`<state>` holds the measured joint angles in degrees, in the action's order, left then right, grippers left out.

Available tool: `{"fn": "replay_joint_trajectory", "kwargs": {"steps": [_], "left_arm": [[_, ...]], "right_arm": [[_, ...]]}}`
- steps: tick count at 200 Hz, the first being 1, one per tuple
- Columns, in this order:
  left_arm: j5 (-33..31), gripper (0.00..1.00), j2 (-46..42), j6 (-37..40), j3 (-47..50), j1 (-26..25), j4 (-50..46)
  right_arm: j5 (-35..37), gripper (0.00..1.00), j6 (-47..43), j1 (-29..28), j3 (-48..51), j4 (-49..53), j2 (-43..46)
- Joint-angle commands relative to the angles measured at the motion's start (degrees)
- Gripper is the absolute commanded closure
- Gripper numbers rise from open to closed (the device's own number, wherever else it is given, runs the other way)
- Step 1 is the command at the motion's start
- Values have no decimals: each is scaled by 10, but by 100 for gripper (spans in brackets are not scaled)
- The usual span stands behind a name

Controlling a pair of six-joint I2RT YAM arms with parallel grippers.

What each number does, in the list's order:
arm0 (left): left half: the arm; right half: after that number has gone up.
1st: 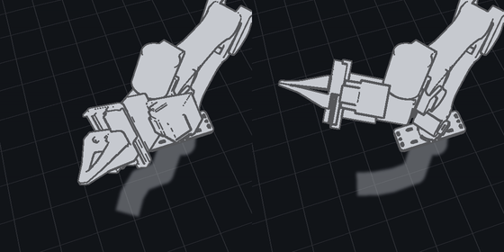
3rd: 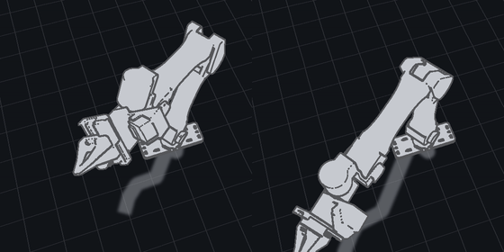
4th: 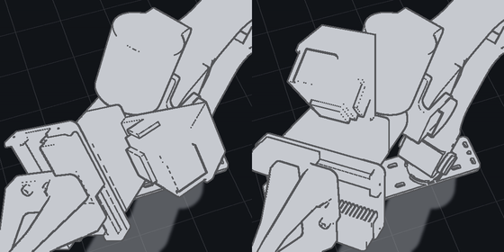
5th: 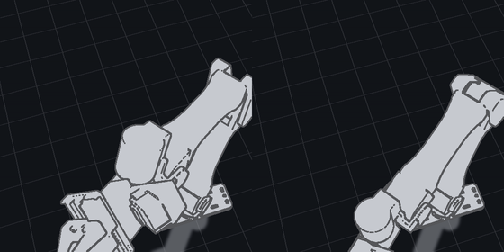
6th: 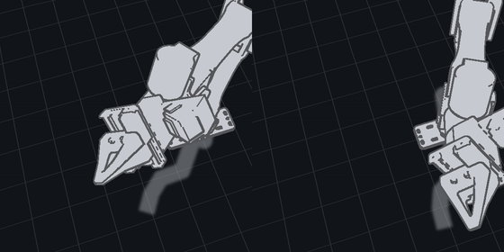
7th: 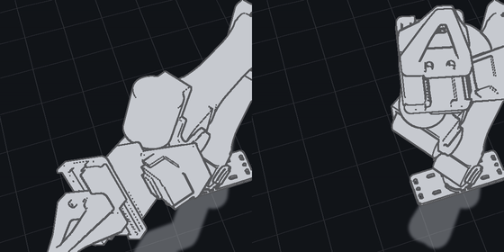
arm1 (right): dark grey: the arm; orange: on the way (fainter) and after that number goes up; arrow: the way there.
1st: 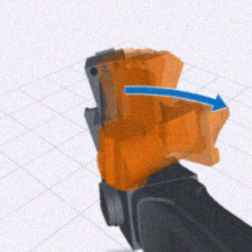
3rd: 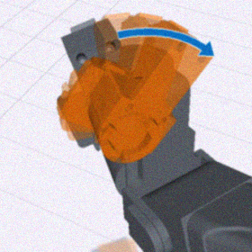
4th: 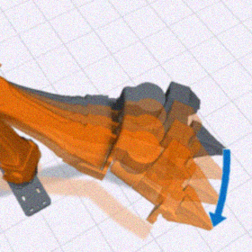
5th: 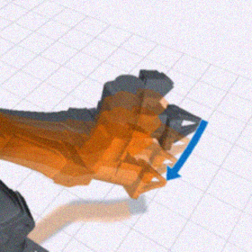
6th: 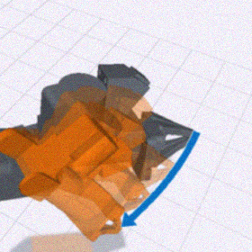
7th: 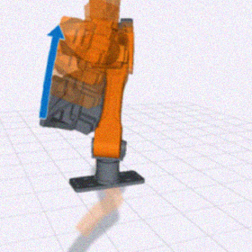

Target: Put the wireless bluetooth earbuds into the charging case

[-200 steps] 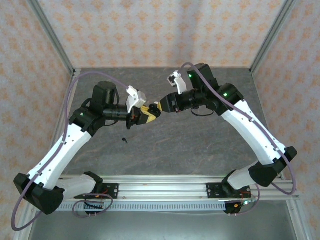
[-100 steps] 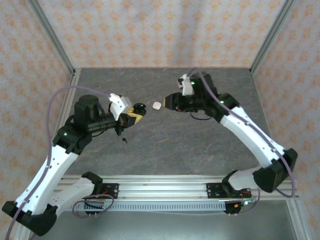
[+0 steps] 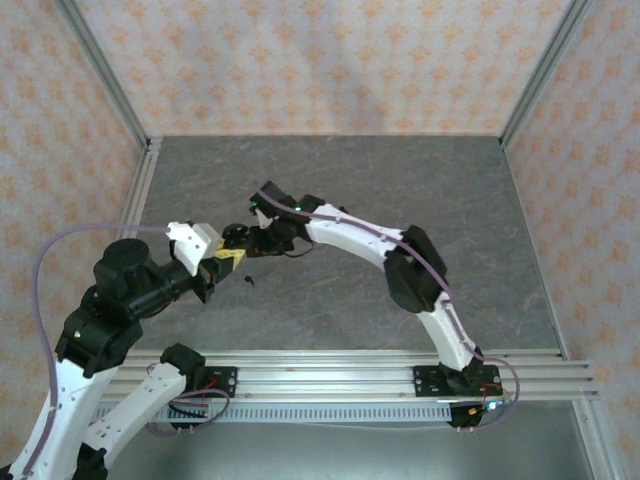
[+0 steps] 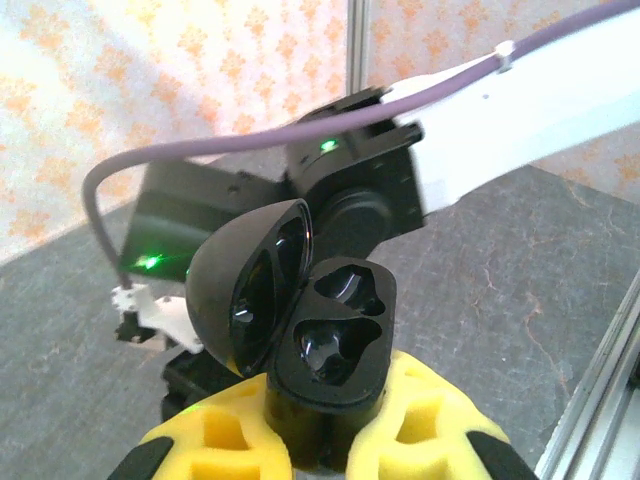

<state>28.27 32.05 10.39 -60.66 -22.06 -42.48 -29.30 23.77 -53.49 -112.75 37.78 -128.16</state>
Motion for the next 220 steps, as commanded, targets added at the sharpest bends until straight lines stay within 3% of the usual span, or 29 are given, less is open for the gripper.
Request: {"fn": "replay_joint_trajectory", "kwargs": {"steps": [1,70,220], "left_arm": [[-37,100,-24,-39,18,4,-29],[-89,100,-40,-81,49,4,-22],[-122,100,-24,-86,69,4,-22]], "right_arm": [[72,67,-12,-16,-91,101,-57],[116,67,-35,-47,-241,191,-178],[104,66,-47,-73,-253,210,-217]]}}
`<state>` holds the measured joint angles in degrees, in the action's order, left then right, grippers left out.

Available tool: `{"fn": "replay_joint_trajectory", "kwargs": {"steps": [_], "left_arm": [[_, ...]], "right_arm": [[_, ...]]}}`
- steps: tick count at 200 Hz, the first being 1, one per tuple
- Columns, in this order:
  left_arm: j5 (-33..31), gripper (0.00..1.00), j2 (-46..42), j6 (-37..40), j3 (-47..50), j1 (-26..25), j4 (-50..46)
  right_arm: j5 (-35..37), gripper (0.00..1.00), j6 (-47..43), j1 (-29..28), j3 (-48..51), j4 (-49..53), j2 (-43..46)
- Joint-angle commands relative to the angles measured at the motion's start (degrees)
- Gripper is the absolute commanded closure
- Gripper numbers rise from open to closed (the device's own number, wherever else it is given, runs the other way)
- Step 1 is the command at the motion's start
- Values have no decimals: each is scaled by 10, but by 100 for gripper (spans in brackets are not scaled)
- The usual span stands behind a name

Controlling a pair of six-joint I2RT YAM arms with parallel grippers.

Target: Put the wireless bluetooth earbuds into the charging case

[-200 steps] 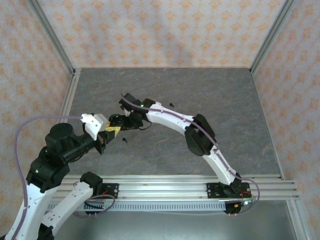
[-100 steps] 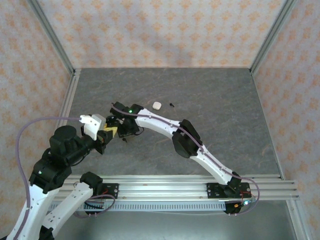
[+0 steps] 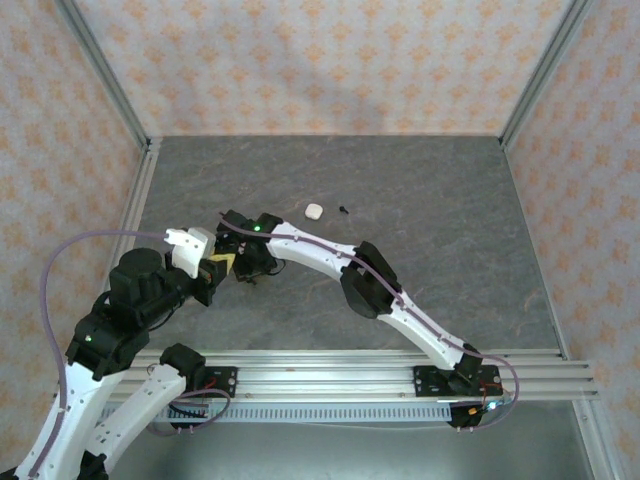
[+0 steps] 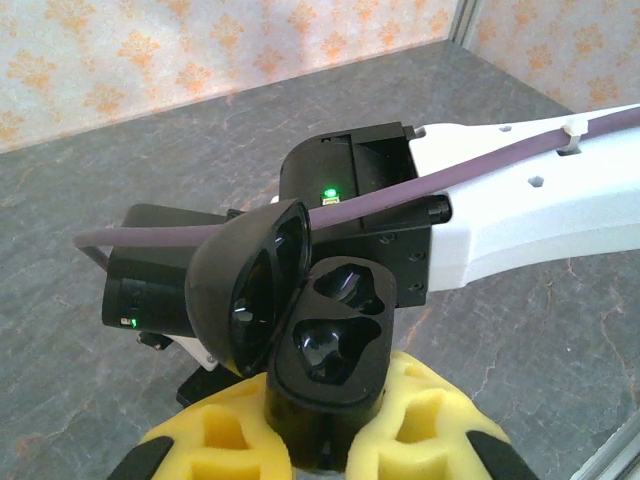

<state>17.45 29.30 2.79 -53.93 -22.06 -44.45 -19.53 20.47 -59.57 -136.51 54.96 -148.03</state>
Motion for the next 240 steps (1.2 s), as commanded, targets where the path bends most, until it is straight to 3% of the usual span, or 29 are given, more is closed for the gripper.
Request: {"fn": "replay_joint_trajectory", "kwargs": {"steps": [1,45,119,143,182,209,240], "left_arm": [[-14,100,4,-10,2,4,-2],[-13,100,15,-15,3,4,2],[-5,100,26,-22,9,3,17],[8,100,40,-27,9,4,33],[52,100,75,-46,22,4,87],[83,100,102,-61,31,3,134],[107,100,135,-78,43,2,179]], "right_arm": [[7,66,-14,-13,-15,40,-18],[25,67,-28,-19,-10,68,-18],[72,85,-34,-4,28,97,11],[90,86,-26,21,115,71,66],[110,87,-9,85,337,-13,205],[98,87,12,144,494,-78,296],[81,86,33,201,607,-133,363]]}}
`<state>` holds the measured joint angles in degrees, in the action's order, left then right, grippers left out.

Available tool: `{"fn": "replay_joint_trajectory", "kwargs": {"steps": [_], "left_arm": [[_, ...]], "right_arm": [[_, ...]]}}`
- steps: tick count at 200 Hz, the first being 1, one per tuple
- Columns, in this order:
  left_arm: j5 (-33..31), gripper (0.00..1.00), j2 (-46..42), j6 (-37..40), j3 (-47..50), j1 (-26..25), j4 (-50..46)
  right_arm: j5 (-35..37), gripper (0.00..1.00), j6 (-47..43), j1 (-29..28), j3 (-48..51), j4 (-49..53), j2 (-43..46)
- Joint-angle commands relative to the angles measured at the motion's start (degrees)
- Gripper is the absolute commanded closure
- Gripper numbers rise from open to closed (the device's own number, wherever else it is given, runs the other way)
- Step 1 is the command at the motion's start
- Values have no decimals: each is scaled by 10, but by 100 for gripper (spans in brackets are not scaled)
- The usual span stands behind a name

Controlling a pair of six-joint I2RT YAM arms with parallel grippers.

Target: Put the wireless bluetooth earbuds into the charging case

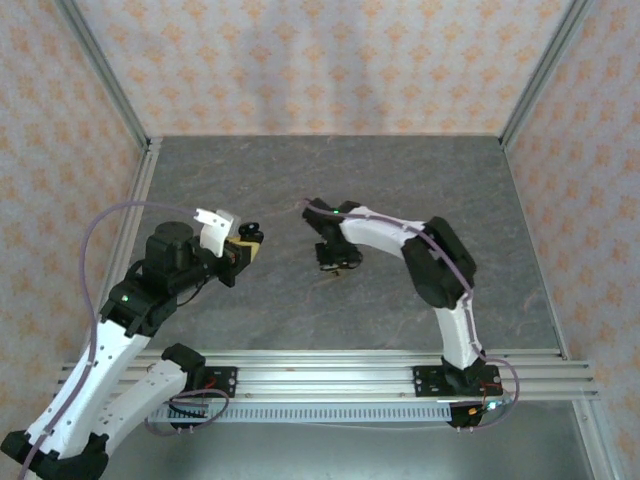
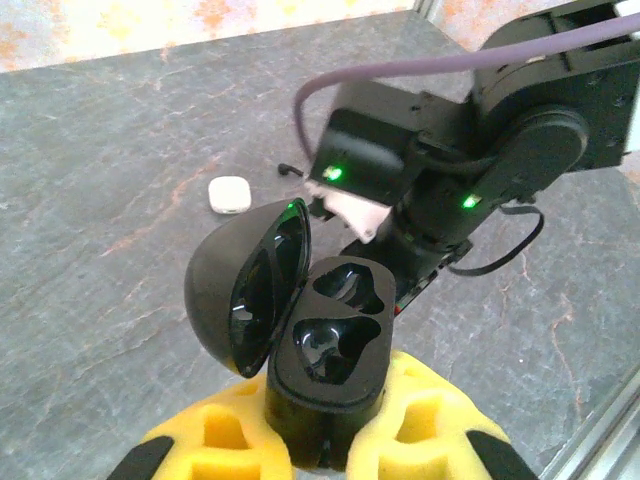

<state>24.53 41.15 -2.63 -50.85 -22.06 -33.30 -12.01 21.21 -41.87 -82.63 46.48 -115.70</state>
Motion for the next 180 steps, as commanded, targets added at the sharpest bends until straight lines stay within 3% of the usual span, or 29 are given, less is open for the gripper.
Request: {"fn": "replay_joint_trajectory", "kwargs": {"steps": [1,48,92,180], "left_arm": [[37,100,17,-24,12,2,69],[62,100,62,-19,23,-11,98],[47,100,71,-9,21,-30,88],[34,100,61,-9,30,-36,84]], "right_arm": [[5,86,26,25,71,-49,41],[-2,82,29,60,122,-70,64],[-9,70,35,60,119,-64,68],[-17,70,8,56,80,6,45]]}}
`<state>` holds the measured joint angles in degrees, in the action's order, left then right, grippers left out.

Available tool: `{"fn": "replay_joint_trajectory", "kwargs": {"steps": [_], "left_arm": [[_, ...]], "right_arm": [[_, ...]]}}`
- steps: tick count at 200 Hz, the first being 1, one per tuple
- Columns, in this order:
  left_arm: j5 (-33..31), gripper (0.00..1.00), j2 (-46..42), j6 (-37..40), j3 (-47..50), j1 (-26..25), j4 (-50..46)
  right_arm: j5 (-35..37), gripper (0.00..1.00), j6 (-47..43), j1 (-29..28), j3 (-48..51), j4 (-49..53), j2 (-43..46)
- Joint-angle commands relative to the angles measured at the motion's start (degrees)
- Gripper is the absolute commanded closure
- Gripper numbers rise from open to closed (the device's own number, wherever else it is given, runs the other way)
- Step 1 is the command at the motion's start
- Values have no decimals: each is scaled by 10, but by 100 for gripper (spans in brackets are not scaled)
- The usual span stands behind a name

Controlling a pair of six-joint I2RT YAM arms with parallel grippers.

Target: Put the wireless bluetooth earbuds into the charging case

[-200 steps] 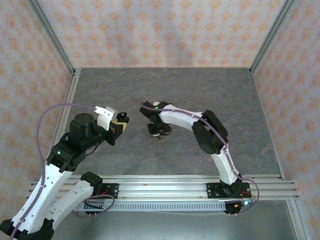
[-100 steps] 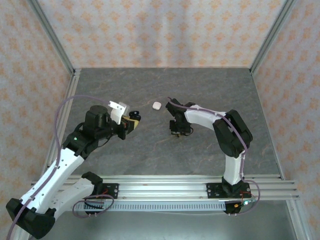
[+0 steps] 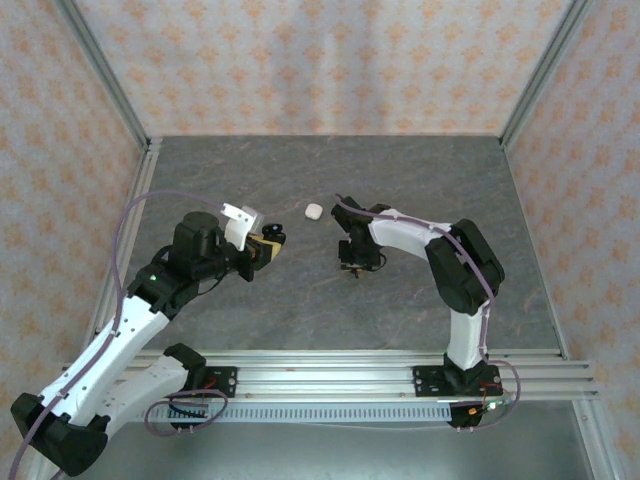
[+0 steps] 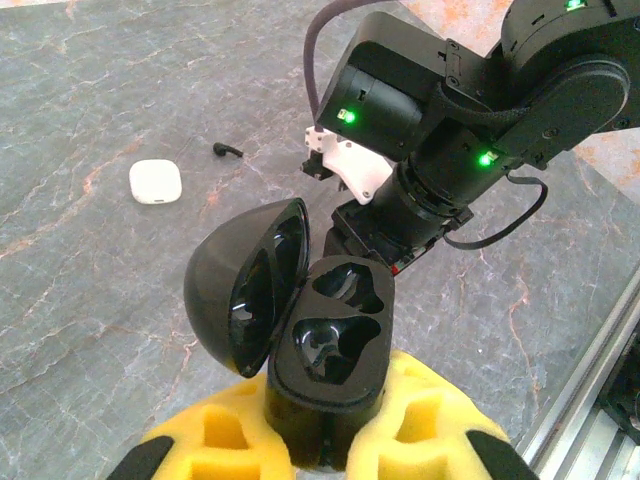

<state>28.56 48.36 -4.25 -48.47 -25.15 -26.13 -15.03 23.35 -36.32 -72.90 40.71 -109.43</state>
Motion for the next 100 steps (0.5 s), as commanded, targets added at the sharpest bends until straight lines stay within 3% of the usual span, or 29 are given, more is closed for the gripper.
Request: {"fn": "replay_joint_trajectory", "kwargs": {"steps": [1,50,100], "left_arm": [[-6,100,-11,7,7,-5,12],[-9,100,-11,11,4,-6,6],[-10,100,-14,11,4,-7,4]], "right_arm": [[14,70,-14,0,-18,65,-18],[49,70,-38,-17,-66,140,-51],[54,73,-47,-18,-95,153,-72]]}}
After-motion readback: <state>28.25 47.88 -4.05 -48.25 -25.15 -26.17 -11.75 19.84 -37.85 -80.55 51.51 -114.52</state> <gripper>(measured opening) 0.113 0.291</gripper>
